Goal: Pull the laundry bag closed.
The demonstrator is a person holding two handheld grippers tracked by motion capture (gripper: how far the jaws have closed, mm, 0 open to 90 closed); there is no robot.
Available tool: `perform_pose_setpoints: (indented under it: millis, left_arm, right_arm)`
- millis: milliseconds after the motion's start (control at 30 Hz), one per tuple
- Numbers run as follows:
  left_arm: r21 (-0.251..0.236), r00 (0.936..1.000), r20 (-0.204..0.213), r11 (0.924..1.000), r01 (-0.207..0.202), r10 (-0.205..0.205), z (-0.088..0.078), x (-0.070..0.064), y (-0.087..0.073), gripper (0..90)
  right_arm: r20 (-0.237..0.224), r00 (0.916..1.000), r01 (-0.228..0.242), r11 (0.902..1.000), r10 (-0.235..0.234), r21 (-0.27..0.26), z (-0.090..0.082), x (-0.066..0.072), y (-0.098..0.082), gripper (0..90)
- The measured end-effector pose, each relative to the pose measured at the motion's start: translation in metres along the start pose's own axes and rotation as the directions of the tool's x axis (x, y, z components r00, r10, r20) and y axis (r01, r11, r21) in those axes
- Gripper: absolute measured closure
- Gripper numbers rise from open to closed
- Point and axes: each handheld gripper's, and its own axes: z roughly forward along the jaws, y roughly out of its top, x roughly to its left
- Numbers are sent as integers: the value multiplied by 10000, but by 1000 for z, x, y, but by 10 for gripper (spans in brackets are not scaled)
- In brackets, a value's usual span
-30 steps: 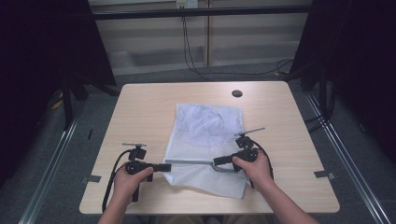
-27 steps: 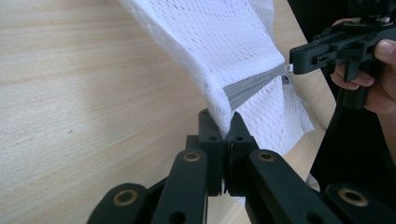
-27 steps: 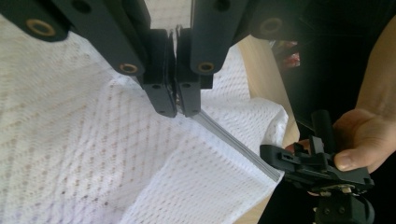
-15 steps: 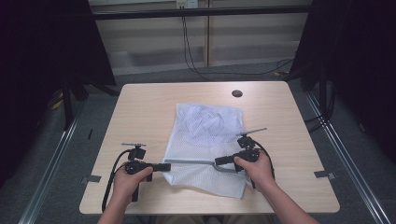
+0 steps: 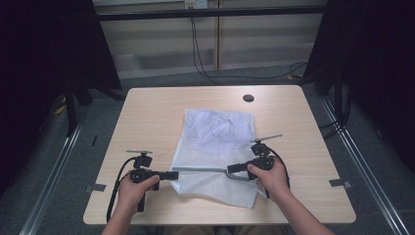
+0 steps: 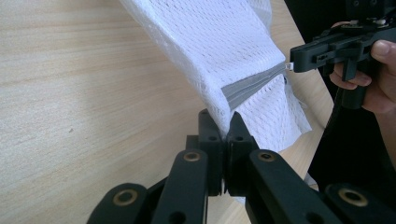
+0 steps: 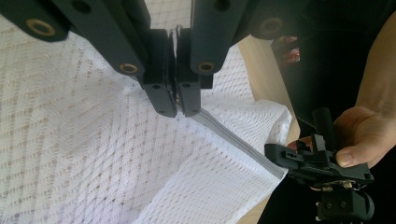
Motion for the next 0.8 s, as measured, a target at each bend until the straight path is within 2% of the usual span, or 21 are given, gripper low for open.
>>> perform_pose_setpoints:
  millis: [800]
  left_arm:
    - [43,9999,134,10000,53,-54,2,0,1,882]
  right_arm:
    - [50,10000,-7,9999,8,-101,-8,-1,-7,870]
